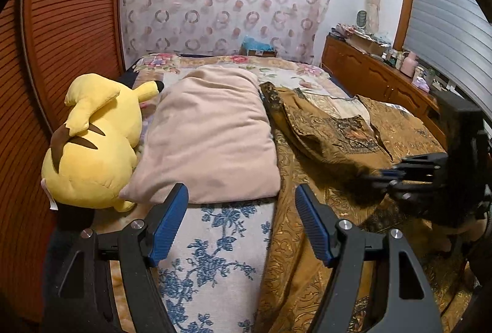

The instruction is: Fold small clothes

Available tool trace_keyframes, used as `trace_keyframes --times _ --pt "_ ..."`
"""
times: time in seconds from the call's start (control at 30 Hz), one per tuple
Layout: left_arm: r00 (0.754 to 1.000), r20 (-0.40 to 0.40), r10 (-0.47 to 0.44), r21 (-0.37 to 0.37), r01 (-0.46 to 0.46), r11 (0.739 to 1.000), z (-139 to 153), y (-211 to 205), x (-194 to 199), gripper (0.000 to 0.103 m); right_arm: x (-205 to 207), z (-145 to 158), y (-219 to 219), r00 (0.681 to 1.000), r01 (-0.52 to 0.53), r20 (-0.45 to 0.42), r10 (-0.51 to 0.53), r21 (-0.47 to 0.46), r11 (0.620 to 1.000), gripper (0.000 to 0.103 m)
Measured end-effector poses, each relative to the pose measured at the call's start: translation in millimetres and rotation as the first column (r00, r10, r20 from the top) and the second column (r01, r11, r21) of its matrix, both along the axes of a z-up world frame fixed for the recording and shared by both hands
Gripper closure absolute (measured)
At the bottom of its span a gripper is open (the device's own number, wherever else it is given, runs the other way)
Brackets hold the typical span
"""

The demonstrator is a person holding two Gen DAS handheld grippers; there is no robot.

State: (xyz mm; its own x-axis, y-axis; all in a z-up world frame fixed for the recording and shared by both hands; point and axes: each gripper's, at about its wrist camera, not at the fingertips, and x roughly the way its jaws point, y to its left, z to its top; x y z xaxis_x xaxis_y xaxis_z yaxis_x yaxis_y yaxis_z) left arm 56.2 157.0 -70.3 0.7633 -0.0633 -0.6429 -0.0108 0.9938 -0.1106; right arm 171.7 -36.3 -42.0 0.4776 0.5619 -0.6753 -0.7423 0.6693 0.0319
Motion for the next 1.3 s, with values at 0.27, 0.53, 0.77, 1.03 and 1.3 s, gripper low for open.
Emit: trace_keyframes --times 0.27,0.53,0.77,1.03,1.3 --pt "0.999 -0.004 -0.034 0.009 0.034 0.999 1.3 -17.8 11.8 0.030 -9.1 2.0 -50.0 0.985 0.172 -0.010 -0.172 0.030 0.985 0.094" --pt "0.997 -0.010 -0.080 0.040 0.080 0.996 5.8 -41.2 31.0 0.030 -19.5 7.2 -68.9 0.968 0.248 0.016 -0.249 0.034 0.968 0.077" --pt "0.992 -0.032 -0.125 0.041 0.126 0.991 5.4 -55.1 56.5 0.030 -21.1 12.1 -84.7 0.953 0.300 0.042 -0.301 0.029 0.954 0.076" --pt "0.982 -0.063 -0.181 0.040 0.183 0.982 2.1 -71.7 102.2 0.037 -21.4 13.4 -115.8 0.956 0.289 0.067 -0.287 -0.027 0.957 0.051" --pt "0.985 -0.123 -0.123 0.041 0.129 0.991 -13.6 -70.5 147.9 0.051 -5.3 -5.3 -156.8 0.939 0.345 0.044 -0.342 -0.134 0.929 0.048"
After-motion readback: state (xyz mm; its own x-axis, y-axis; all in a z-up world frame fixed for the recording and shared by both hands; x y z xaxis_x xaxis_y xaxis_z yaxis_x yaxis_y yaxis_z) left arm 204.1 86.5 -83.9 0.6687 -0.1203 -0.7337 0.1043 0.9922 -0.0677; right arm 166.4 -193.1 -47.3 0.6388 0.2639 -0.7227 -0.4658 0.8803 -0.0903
